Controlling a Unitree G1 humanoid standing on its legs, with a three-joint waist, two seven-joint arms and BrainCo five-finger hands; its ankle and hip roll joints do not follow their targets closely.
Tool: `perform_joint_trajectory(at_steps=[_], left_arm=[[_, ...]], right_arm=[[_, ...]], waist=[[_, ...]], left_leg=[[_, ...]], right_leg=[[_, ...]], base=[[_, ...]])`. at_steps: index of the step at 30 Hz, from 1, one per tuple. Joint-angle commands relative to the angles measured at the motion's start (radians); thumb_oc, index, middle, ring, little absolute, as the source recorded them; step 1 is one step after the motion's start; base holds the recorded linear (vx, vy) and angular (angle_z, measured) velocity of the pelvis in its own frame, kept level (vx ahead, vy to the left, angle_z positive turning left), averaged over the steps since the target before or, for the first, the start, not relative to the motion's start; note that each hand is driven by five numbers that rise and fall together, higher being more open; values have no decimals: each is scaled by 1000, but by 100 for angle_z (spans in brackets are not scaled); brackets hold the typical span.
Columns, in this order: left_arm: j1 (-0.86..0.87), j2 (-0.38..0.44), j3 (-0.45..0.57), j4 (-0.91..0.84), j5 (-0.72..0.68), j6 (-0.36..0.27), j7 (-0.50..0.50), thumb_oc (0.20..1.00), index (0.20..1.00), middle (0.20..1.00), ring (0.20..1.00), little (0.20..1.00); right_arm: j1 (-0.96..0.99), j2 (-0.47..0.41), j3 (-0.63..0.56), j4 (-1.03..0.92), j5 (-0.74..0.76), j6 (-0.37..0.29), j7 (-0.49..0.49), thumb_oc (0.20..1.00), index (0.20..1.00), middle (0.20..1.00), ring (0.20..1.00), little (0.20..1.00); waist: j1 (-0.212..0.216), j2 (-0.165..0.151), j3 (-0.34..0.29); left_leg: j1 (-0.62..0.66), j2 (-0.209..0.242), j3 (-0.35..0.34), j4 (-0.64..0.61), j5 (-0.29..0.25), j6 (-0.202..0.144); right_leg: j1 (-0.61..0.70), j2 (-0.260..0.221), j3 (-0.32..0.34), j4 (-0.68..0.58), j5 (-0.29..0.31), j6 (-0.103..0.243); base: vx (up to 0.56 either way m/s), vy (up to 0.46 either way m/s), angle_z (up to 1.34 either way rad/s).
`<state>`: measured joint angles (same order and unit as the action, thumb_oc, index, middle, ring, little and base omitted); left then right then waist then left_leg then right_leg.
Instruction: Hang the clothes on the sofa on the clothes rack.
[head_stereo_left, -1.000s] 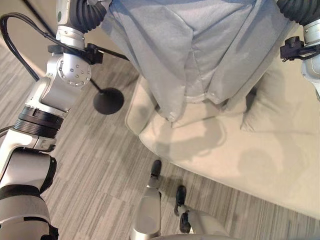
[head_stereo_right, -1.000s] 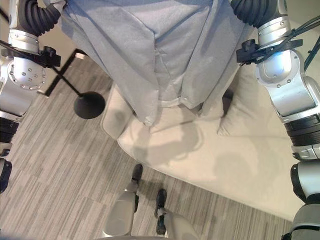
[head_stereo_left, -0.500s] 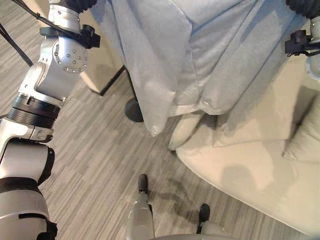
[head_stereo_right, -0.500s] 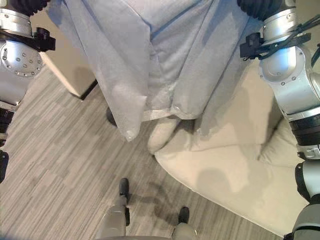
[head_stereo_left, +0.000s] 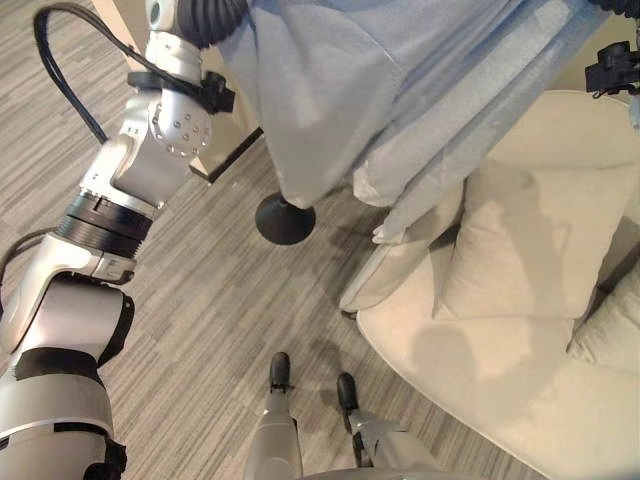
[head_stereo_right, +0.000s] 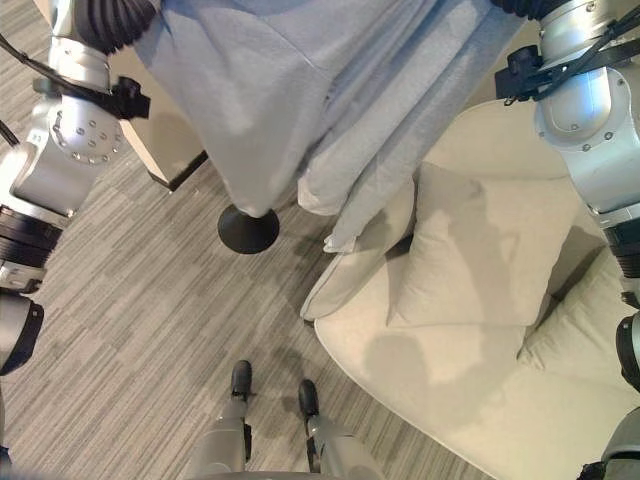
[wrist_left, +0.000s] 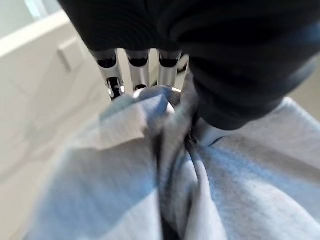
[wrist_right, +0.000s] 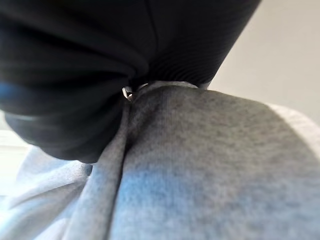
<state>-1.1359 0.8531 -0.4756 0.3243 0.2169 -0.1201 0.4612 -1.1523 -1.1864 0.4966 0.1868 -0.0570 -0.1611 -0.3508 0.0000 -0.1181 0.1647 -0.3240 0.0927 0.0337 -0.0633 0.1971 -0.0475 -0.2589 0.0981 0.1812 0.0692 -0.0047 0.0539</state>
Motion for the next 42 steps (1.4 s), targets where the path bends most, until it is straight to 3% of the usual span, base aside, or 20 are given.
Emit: perform_joint_trajectory(at_steps=[1, 4, 5, 7, 9, 10, 12, 14, 16, 17, 18, 21, 24, 27, 32, 35, 36, 37, 38, 42], left_arm=[[-87, -42, 60, 26, 3, -24, 18, 200, 200, 200, 200, 200], [-72, -94, 61, 30, -6, -27, 5, 200, 200, 200, 200, 200], [-66, -111, 69, 27, -8, -27, -1, 200, 200, 200, 200, 200], [-37, -147, 98, 10, -12, -31, -15, 200, 200, 200, 200, 200], [-31, -171, 105, 12, -17, -30, -24, 200, 200, 200, 200, 200], [-41, -193, 89, 26, -24, -27, -16, 200, 200, 200, 200, 200], [-64, -201, 76, 34, -30, -27, -7, 200, 200, 200, 200, 200], [-94, -205, 64, 43, -31, -29, 9, 200, 200, 200, 200, 200], [-118, -184, 49, 41, -33, -34, 18, 200, 200, 200, 200, 200], [-127, -146, 35, 34, -37, -39, 31, 200, 200, 200, 200, 200], [-112, -140, 45, 26, -36, -43, 39, 200, 200, 200, 200, 200], [-99, -143, 68, 10, -30, -51, 46, 200, 200, 200, 200, 200], [-134, -132, 39, 19, -17, -47, 57, 200, 200, 200, 200, 200], [-140, -95, 53, -6, -3, -37, 63, 200, 200, 200, 200, 200], [-143, -48, 64, -33, 24, -23, 78, 200, 200, 200, 200, 200], [-129, -38, 88, -65, 38, -18, 71, 200, 200, 200, 200, 200], [-123, -40, 99, -69, 38, -20, 68, 200, 200, 200, 200, 200], [-117, -49, 112, -70, 36, -25, 60, 200, 200, 200, 200, 200], [-92, -34, 114, -77, 56, -17, 57, 200, 200, 200, 200, 200], [-98, -87, 118, -93, 47, -34, 39, 200, 200, 200, 200, 200]], right_arm=[[-28, -60, -109, 7, 56, -14, -45, 200, 200, 200, 200, 200], [-26, -112, -106, -5, 51, -22, -38, 200, 200, 200, 200, 200], [-21, -129, -106, -10, 53, -22, -35, 200, 200, 200, 200, 200], [23, -149, -141, -42, 50, -25, -25, 200, 200, 200, 200, 200], [81, -148, -174, -48, 47, -22, -20, 200, 200, 200, 200, 200], [147, -133, -219, -60, 36, -15, -23, 200, 200, 200, 200, 200], [174, -126, -246, -64, 32, -11, -28, 200, 200, 200, 200, 200], [201, -123, -286, -80, 33, -13, -35, 200, 200, 200, 200, 200], [199, -128, -303, -91, 40, -30, -44, 200, 200, 200, 200, 200], [161, -134, -286, -79, 48, -37, -52, 200, 200, 200, 200, 200], [161, -127, -283, -63, 46, -35, -61, 200, 200, 200, 200, 200], [183, -102, -300, -77, 43, -23, -40, 200, 200, 200, 200, 200], [130, -88, -267, -80, 30, -18, -41, 200, 200, 200, 200, 200], [56, -55, -229, -65, 15, -11, -50, 200, 200, 200, 200, 200], [-36, -43, -157, -55, -29, 13, -55, 200, 200, 200, 200, 200], [-61, -36, -136, -51, -29, 12, -50, 200, 200, 200, 200, 200], [-51, -38, -146, -54, -27, 9, -46, 200, 200, 200, 200, 200], [-21, -41, -173, -53, -29, 5, -49, 200, 200, 200, 200, 200], [-6, -58, -180, -51, -66, 18, -71, 200, 200, 200, 200, 200], [102, -39, -263, -78, -64, 12, -53, 200, 200, 200, 200, 200]], waist=[[-17, -9, -19], [-32, -9, -1], [-40, -8, 9], [-63, -11, 23], [-75, -34, 25], [-83, -62, 26], [-84, -63, 23], [-83, -61, 10], [-71, -36, -12], [-33, -13, -24], [-26, 3, -26], [-31, 46, -47], [-14, 35, -58], [2, 14, -71], [17, -6, -90], [12, -12, -92], [10, -8, -92], [-1, 6, -79], [-8, 7, -69], [-27, 21, -49]], left_leg=[[148, -159, 8, -24, -144, -14], [170, -161, 33, 56, -192, -17], [147, -162, 47, 157, -220, -30], [76, -135, 86, 419, -219, -64], [12, -118, 106, 613, -210, -57], [-87, -73, 90, 791, -238, -35], [-129, -44, 67, 810, -250, -29], [-134, 11, 22, 661, -233, -31], [-87, 54, -4, 365, -205, -53], [-37, 54, -62, 80, -63, -102], [-40, 53, -70, 29, -28, -117], [3, 40, -41, 11, -53, -121], [21, 4, 1, 10, -77, -101], [34, -29, 49, -11, -92, -78], [41, -55, 98, -21, -114, -47], [63, -53, 116, -24, -131, -38], [71, -50, 118, -24, -140, -37], [96, -53, 117, -24, -157, -32], [104, -59, 117, -24, -171, -26], [128, -66, 102, -24, -155, -30]], right_leg=[[16, 40, 20, -70, 73, 68], [16, 18, 8, -51, 77, 56], [28, 5, -8, -47, 71, 50], [58, -29, -41, -48, 66, 36], [66, -64, -52, -42, 53, 18], [67, -91, -56, -30, 36, 8], [61, -94, -63, -23, 24, 10], [69, -112, -64, -25, 5, 23], [93, -117, -63, -39, -19, 43], [112, -123, -44, -55, -33, 52], [136, -140, -43, -59, -48, 60], [158, -190, -32, -51, -66, 91], [157, -250, -25, -69, -27, 121], [131, -305, -11, -99, 72, 164], [103, -343, -17, -89, 185, 188], [90, -309, -1, -65, 219, 188], [81, -285, 6, -71, 201, 187], [20, -216, 7, -106, 150, 175], [6, -189, 4, -115, 127, 170], [22, -166, 34, -113, 113, 164]], base=[[108, -28, 54], [127, -45, 54], [114, -48, 63], [114, -60, 72], [111, -98, 121], [65, -63, 111], [83, 20, 42], [246, 155, 3], [424, 348, -35], [428, 433, -76], [424, 513, -91], [349, 408, -62], [277, 387, -69], [162, 287, -49], [105, 208, -14], [56, 82, -13], [94, 91, -17], [90, 66, -16], [82, 43, -21], [31, -41, 30]])
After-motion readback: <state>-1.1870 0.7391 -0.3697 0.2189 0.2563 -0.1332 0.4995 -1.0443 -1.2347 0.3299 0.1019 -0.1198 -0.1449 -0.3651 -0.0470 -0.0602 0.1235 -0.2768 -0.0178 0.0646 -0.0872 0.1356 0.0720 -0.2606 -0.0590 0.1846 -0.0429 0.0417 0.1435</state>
